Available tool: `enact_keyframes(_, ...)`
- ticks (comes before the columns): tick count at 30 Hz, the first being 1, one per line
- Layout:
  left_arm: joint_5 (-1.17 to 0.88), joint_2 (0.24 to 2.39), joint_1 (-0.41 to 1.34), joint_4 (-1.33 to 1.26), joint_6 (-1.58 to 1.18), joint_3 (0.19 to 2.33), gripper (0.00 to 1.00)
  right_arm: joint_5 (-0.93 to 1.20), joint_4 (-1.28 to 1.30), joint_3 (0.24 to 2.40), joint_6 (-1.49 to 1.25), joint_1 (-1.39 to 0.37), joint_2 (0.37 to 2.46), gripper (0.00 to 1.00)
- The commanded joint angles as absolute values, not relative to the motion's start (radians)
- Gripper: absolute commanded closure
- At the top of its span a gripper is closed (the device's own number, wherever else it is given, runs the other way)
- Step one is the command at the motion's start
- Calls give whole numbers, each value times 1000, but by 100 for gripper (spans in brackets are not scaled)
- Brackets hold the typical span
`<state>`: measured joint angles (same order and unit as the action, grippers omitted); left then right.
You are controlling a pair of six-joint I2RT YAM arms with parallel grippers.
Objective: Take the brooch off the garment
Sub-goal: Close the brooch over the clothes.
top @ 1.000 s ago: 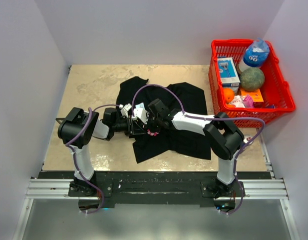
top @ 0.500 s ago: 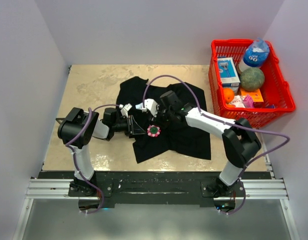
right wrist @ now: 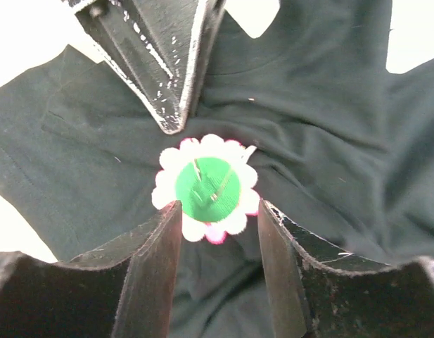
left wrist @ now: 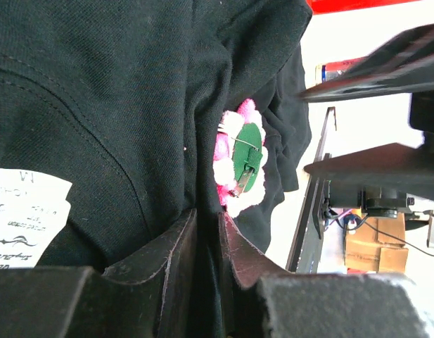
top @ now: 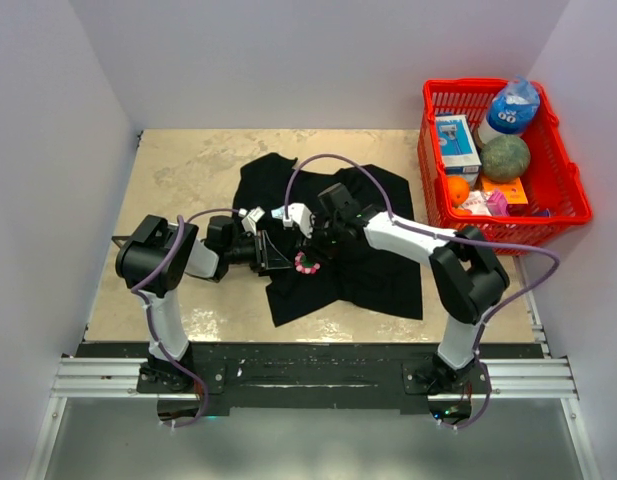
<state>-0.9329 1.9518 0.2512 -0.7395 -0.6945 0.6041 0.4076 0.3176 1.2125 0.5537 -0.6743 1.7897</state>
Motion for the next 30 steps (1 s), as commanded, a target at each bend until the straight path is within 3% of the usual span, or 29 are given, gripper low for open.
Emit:
enact_keyframes(1,-834,1982,265,-609,-612,566,74,518,302,1267,587,-681,1842,48)
enact_keyframes(16,-848,1993,261,-604,-612,575,74,551,321,1348,681,-686,1954,53)
enact_keyframes(30,-847,1996,255,-600,-611,574,73,453,308,1259,759,-698,1881,60)
